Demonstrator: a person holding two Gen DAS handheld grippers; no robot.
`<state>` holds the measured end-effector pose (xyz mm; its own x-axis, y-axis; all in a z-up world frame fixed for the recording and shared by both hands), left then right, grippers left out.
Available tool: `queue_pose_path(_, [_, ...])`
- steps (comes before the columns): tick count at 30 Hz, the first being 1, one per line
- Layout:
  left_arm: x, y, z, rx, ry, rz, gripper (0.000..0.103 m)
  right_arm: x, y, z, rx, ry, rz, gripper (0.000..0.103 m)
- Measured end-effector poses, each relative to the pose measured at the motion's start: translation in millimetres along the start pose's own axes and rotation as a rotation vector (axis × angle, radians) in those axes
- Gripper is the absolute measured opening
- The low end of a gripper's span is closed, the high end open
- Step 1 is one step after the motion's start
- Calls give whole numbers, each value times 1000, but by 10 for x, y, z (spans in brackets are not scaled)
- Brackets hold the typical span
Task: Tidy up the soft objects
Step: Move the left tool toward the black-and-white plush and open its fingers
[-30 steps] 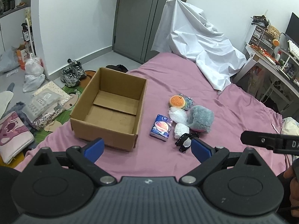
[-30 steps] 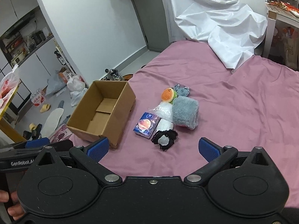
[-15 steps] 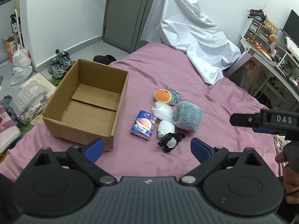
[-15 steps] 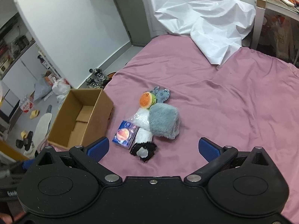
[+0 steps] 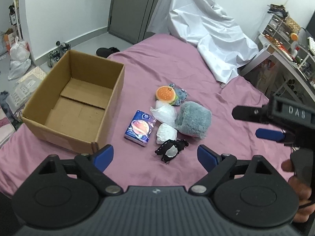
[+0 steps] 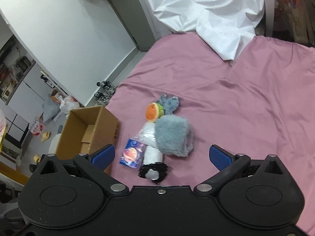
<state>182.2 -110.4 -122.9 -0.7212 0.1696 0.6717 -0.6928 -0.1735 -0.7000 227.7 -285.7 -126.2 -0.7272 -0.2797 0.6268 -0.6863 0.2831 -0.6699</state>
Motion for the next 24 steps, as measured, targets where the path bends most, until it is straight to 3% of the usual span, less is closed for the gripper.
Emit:
queue_pose_path(11, [-395, 83, 36, 59, -39, -60, 71, -356, 150, 299, -106, -22, -82, 101])
queue_pose_path(24, [-884, 281, 126, 97, -49, -141, 55, -733, 286, 360, -190, -79, -180, 70])
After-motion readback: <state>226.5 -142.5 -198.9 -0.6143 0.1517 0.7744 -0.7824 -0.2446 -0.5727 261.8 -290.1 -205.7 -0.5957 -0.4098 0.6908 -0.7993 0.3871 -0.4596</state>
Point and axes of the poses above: each gripper's, at about its wrist camera, not at the fingertips, and x roughly against the way its jaws point, z to its right, y to its underside, the point moved 8 cm from there along -x, roughly the way its jaws point, and after that the axes turned 11 degrees about z, right-handed, at the moved point
